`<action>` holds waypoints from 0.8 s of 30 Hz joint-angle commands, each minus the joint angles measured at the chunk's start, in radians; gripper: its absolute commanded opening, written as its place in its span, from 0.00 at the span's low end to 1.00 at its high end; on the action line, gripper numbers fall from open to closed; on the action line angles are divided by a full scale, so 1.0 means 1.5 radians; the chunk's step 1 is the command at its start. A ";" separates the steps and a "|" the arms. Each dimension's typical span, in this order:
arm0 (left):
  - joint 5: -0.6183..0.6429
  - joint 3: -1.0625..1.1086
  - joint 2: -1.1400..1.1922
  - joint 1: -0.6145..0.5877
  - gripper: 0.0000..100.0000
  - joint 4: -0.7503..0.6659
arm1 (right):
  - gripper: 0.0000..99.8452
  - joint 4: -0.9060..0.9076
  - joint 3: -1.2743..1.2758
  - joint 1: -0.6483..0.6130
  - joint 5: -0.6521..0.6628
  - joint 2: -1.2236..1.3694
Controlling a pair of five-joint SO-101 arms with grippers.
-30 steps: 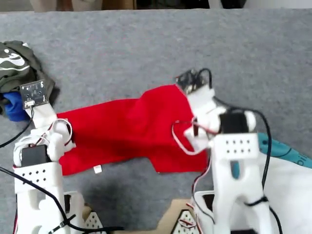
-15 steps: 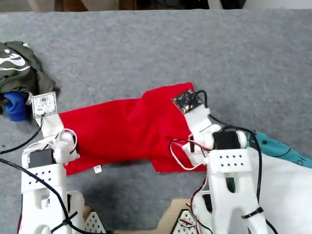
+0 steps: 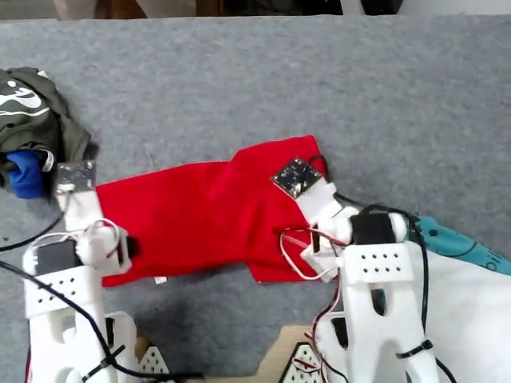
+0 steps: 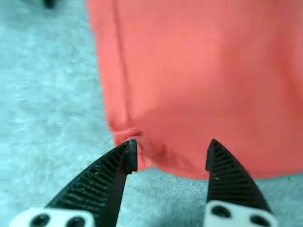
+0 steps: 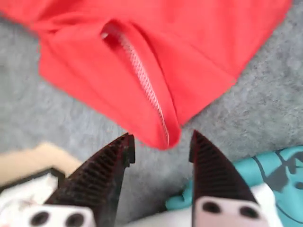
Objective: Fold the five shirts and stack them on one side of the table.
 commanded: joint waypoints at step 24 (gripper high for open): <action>0.274 -0.159 0.389 0.075 0.02 -0.433 | 0.00 -0.234 -0.566 -0.046 -0.138 0.656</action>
